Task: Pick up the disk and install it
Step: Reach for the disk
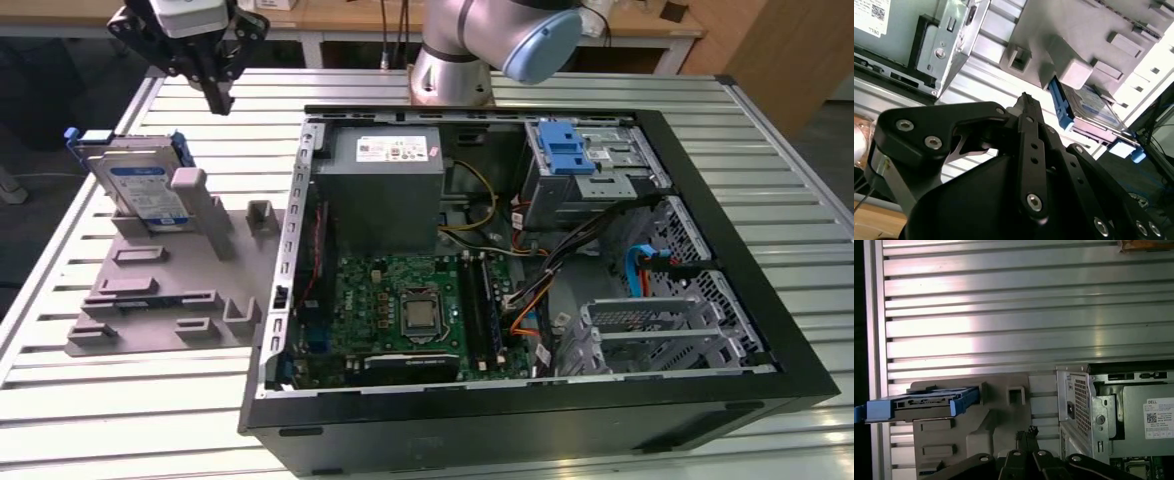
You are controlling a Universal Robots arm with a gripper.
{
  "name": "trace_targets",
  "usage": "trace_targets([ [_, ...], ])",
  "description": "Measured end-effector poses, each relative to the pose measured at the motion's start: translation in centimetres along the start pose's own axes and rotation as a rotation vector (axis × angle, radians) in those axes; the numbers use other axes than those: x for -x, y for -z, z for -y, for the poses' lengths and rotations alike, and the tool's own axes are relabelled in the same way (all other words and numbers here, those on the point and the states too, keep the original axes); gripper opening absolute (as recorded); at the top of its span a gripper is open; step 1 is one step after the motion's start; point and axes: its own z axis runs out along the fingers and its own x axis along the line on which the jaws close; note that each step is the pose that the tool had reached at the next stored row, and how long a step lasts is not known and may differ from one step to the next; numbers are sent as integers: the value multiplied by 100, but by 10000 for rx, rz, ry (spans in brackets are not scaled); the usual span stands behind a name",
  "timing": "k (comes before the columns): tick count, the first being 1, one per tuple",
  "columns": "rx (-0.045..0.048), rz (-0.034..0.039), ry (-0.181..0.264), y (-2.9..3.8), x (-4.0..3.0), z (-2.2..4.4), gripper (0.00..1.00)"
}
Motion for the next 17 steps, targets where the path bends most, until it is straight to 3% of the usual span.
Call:
trace_targets([
  [17, -6, -2, 1, -48, -409, 23, 11],
])
